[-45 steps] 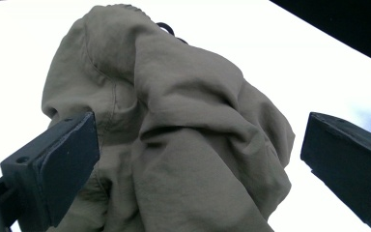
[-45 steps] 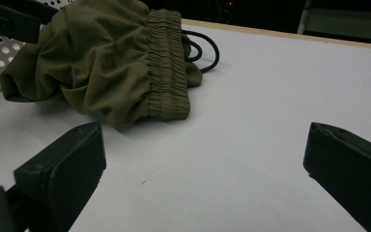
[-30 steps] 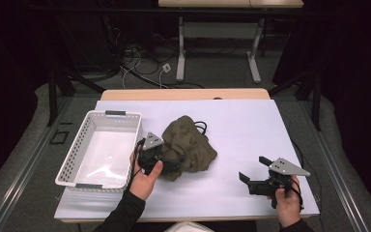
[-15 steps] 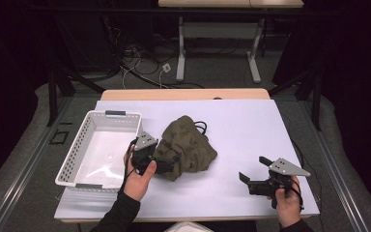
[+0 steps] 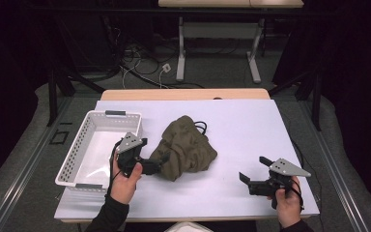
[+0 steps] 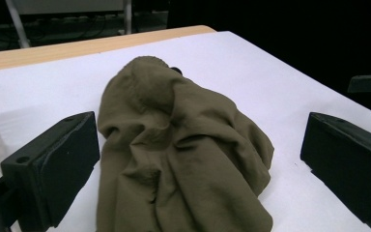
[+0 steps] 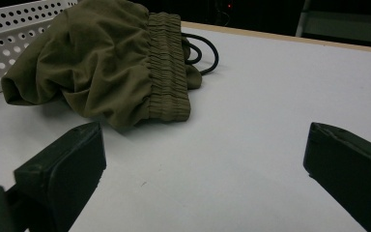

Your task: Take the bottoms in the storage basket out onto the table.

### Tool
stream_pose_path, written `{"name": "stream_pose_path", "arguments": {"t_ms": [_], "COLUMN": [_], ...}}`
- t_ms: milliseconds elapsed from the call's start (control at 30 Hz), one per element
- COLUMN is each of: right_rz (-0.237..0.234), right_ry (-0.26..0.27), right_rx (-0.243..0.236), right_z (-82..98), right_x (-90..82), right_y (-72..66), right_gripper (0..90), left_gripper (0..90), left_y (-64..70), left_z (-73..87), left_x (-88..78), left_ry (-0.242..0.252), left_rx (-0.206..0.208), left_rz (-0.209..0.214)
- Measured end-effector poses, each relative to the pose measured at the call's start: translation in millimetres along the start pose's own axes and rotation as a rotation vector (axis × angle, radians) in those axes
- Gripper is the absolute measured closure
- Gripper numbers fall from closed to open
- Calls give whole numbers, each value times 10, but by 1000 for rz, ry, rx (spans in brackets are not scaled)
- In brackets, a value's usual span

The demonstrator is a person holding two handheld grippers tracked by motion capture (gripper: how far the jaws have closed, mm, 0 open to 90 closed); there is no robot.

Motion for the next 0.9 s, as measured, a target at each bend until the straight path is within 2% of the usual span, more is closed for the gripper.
{"name": "stream_pose_path", "arguments": {"t_ms": [533, 900], "right_rz": [-1, -2], "right_ry": [7, 8], "right_rx": [-4, -4], "right_z": [-13, -20], "right_x": [-7, -15], "right_y": [-10, -15], "right_gripper": [13, 13], "left_gripper": [3, 3], "left_y": [-322, -461], "left_z": [46, 121], "left_x": [-398, -555], "left_ry": [69, 107], "left_rx": [-28, -48], "left_rz": [-49, -75]}}
Point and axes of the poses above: each handheld gripper's, and its own axes: x roughly forward along the jaws, z roughly out of its underside, y roughly to its right, the point moved 8 cm from there along x, roughly forward along the jaws, and after that the axes turned 6 degrees about -z, right-handed, at the moved point
